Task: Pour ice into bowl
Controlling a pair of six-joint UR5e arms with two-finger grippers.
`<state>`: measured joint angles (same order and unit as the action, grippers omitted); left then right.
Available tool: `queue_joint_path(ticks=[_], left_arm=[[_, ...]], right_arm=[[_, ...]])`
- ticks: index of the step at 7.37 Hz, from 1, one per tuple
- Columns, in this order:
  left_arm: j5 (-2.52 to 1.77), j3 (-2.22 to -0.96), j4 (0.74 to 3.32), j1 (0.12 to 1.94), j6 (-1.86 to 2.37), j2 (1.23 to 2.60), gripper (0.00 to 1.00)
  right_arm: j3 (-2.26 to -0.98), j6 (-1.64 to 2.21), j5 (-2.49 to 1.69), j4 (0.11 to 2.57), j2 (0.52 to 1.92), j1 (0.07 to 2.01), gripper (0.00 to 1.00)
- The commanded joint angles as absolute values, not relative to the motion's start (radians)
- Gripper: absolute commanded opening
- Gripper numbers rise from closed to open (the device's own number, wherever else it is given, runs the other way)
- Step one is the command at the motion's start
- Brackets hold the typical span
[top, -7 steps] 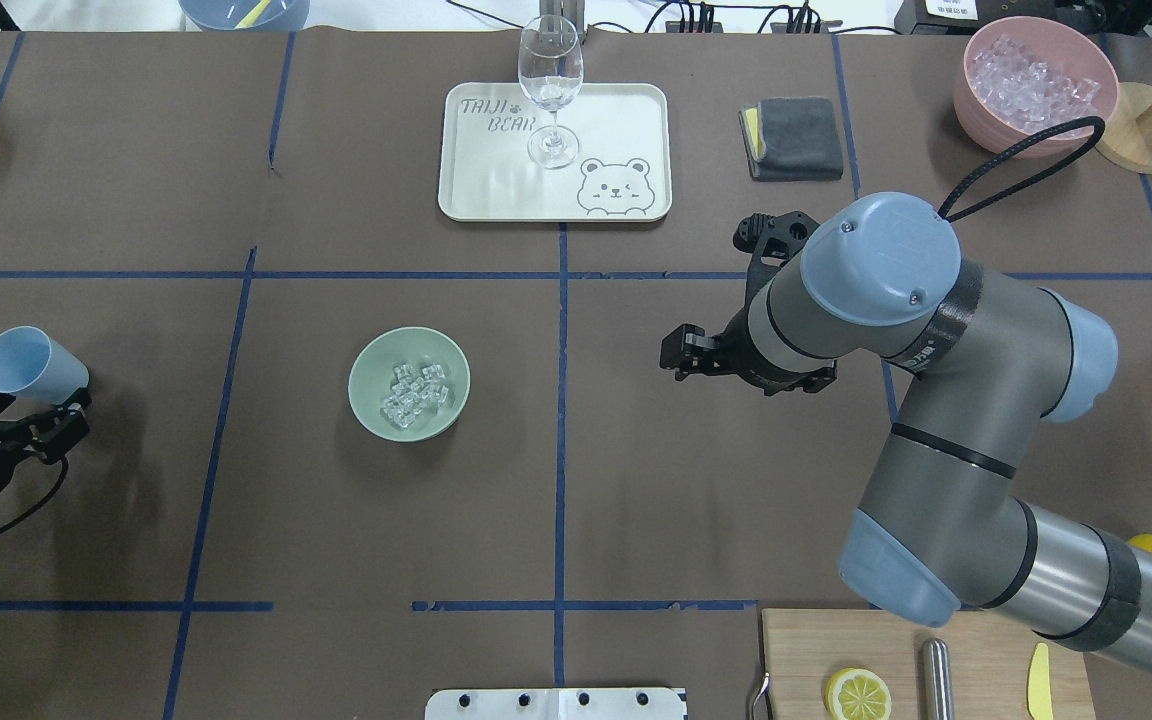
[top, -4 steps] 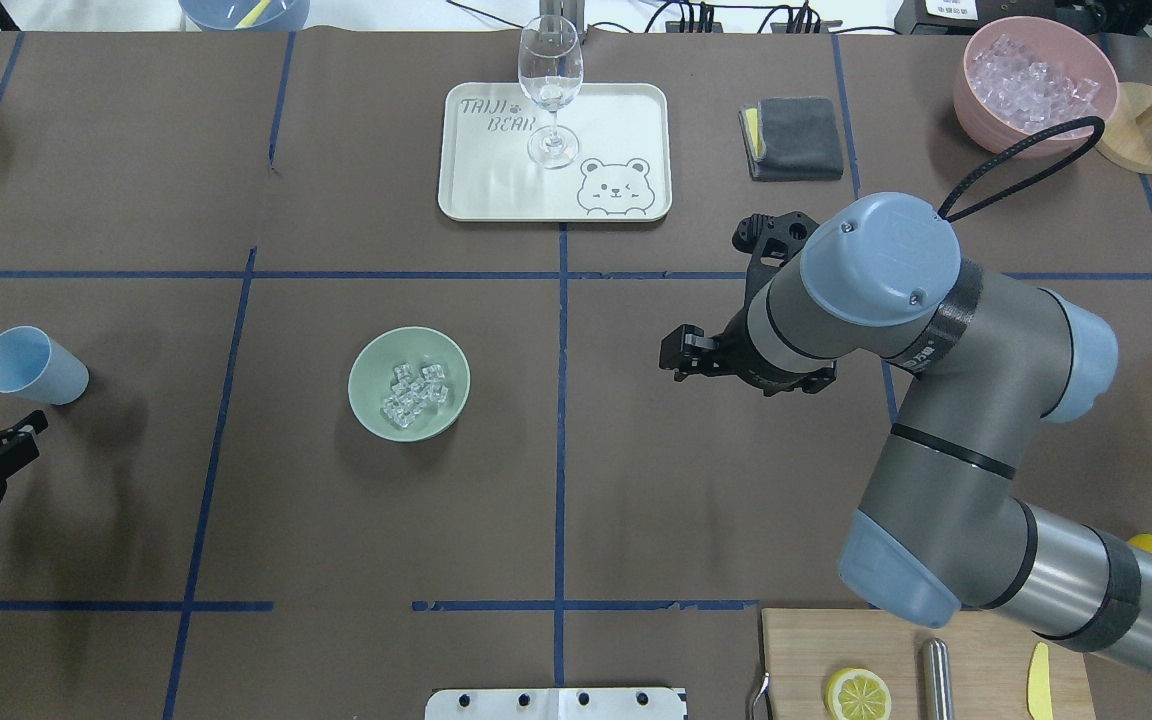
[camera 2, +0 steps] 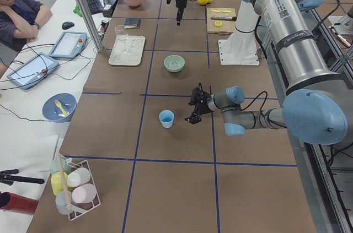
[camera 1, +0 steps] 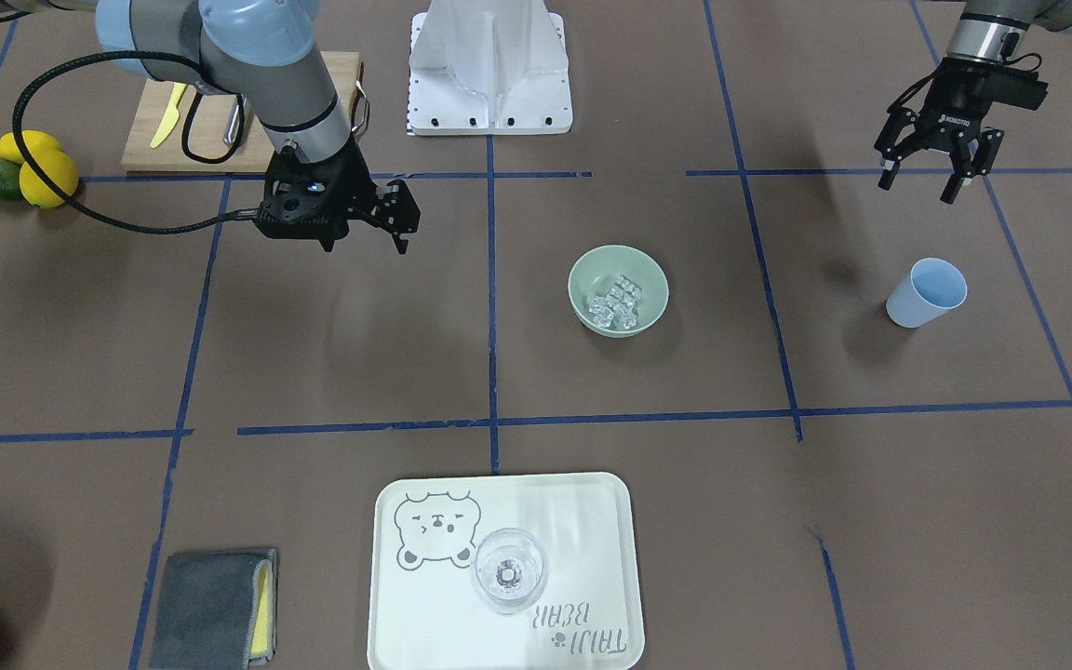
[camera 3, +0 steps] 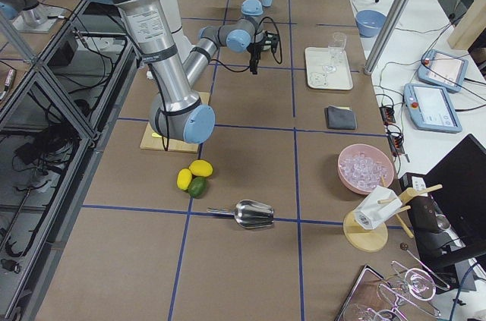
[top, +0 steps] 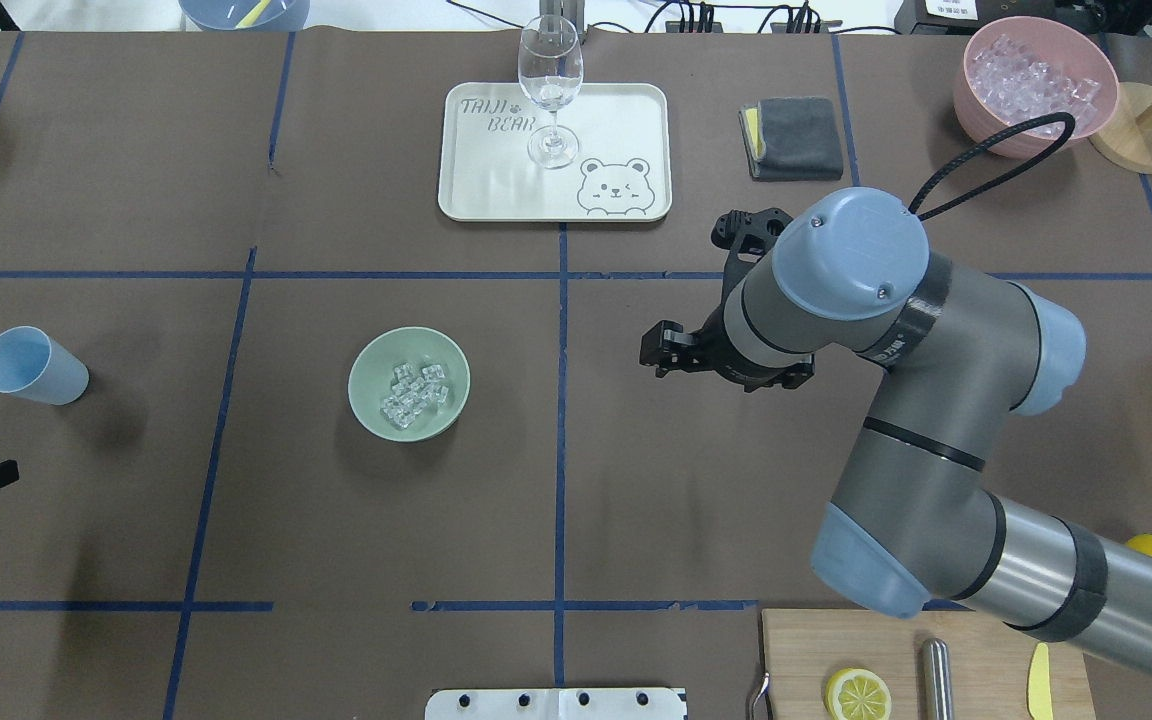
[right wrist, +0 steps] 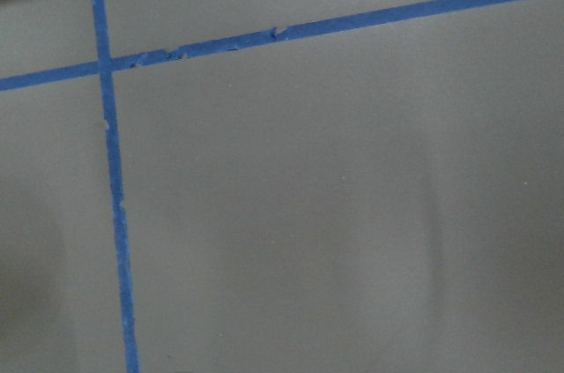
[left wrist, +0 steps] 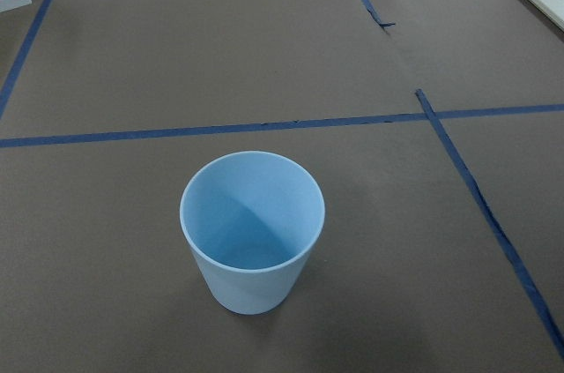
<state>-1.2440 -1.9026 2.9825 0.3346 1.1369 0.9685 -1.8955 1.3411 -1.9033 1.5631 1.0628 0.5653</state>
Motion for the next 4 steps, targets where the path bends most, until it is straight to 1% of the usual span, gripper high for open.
queue_joint_path(ticks=[1, 2, 3, 4], left_arm=[[-1.369, -1.969, 2.88, 0.369, 1.131, 0.963, 1.0], [-1.39, -2.024, 2.749, 0.424, 1.038, 0.992, 1.0], [-1.396, -2.055, 2.608, 0.525, 0.902, 1.047, 1.0], [-1.466, -2.052, 2.515, 0.596, 0.829, 1.116, 1.0]], right_arm=[[-1.807, 1.341, -1.902, 1.563, 0.955, 0.555, 1.0], [-1.752, 1.342, -1.902, 1.563, 0.903, 0.549, 1.0], [-1.72, 1.345, -1.902, 1.562, 0.87, 0.545, 1.0], [-1.689, 1.345, -1.901, 1.549, 0.844, 0.545, 1.0]])
